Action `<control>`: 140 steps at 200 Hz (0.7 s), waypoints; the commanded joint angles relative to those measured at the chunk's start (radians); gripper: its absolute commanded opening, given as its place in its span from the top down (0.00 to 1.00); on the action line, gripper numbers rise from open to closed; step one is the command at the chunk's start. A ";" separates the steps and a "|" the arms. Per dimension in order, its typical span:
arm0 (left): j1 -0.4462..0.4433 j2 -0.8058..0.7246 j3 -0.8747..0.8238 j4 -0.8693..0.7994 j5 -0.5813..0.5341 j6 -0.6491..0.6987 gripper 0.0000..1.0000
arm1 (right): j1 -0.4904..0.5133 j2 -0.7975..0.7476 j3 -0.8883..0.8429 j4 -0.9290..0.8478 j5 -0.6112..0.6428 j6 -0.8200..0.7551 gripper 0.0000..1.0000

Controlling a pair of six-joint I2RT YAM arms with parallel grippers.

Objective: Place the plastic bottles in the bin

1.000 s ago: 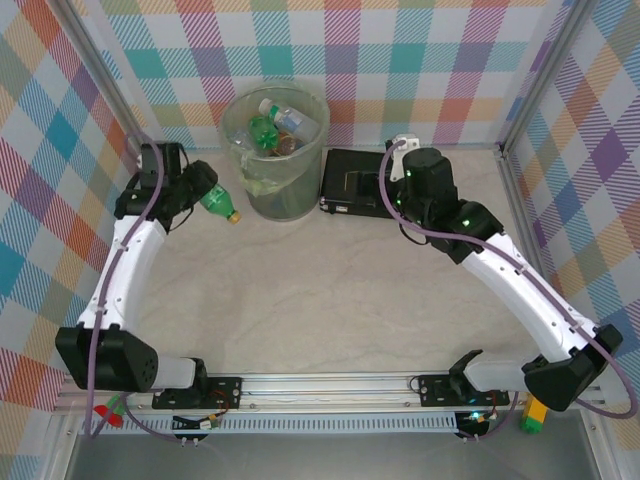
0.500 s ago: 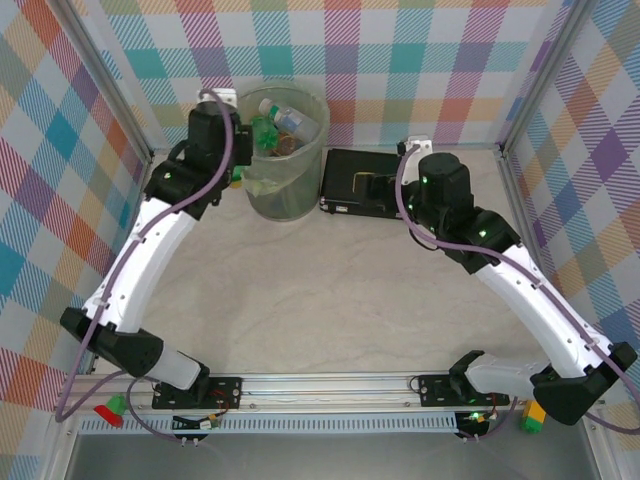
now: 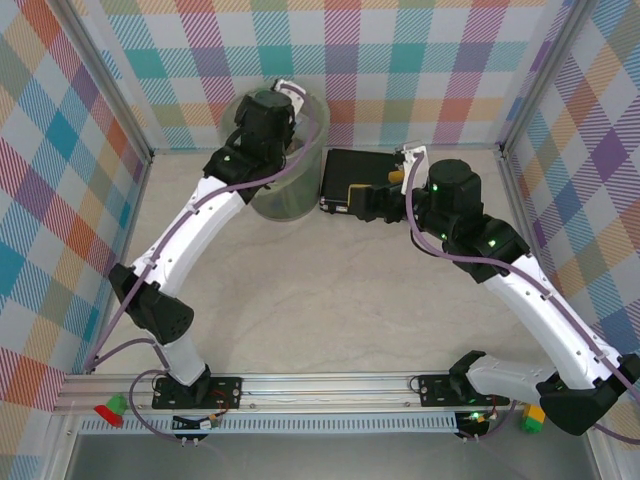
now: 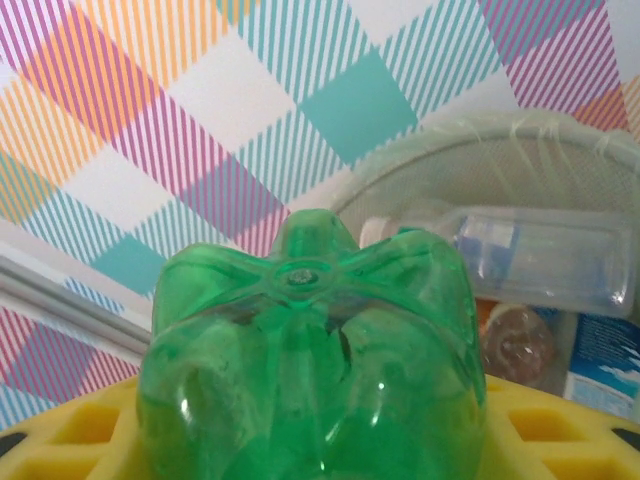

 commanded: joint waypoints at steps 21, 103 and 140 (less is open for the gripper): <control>-0.020 0.114 0.079 0.214 -0.043 0.272 0.44 | -0.006 0.005 0.042 -0.029 -0.018 0.000 0.01; 0.007 0.229 0.146 0.143 0.020 0.197 0.43 | -0.006 0.022 0.075 -0.064 0.016 -0.015 0.01; 0.011 0.243 0.165 0.045 0.035 0.124 0.42 | -0.006 0.029 0.070 -0.062 0.026 -0.015 0.01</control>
